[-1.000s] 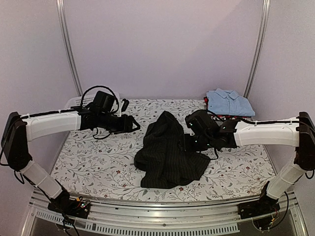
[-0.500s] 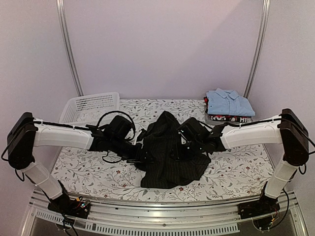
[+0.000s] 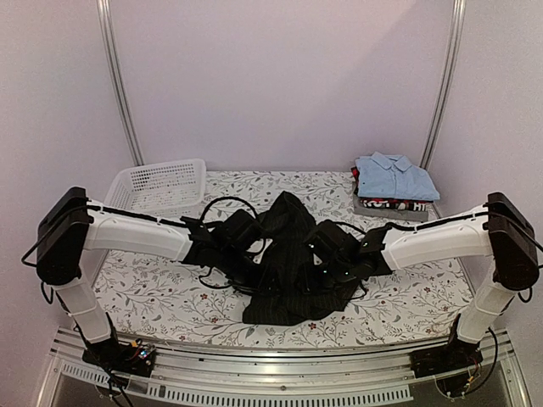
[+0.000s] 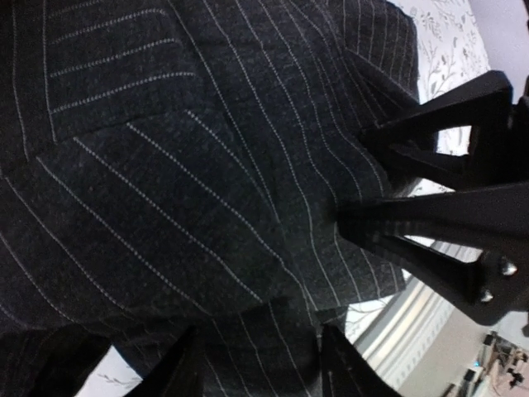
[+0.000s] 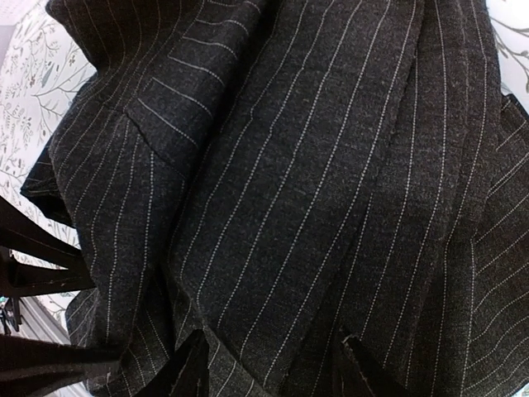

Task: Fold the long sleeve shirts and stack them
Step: Flatten out the crumpled shirt at the center of the board.

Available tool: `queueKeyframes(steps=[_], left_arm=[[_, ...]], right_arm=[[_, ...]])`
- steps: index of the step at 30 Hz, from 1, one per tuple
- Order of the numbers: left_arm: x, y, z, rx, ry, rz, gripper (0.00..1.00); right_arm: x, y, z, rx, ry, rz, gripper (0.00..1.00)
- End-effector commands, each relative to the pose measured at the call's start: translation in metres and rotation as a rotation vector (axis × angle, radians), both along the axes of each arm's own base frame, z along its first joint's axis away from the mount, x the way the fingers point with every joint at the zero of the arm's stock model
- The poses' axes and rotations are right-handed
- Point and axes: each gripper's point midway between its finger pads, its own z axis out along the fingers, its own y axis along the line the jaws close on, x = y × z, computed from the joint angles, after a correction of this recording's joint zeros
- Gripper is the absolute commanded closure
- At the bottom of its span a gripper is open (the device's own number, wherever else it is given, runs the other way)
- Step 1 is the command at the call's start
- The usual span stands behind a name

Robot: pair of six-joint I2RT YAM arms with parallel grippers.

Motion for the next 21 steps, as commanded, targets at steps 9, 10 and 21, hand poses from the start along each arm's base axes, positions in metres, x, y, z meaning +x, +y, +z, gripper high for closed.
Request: queueKeyframes(steps=[9, 10, 21], left_arm=[[0.002, 0.015, 0.0, 0.086, -0.041, 0.029, 0.93], [0.003, 0.017, 0.001, 0.087, -0.047, 0.032, 0.96], [0.025, 0.054, 0.04, 0.074, -0.122, 0.112, 1.0]], right_arm=[[0.004, 0.029, 0.016, 0.05, -0.024, 0.01, 0.58], [0.005, 0.031, 0.016, 0.052, -0.026, 0.011, 0.6], [0.029, 0.021, 0.055, 0.023, -0.11, -0.038, 1.0]])
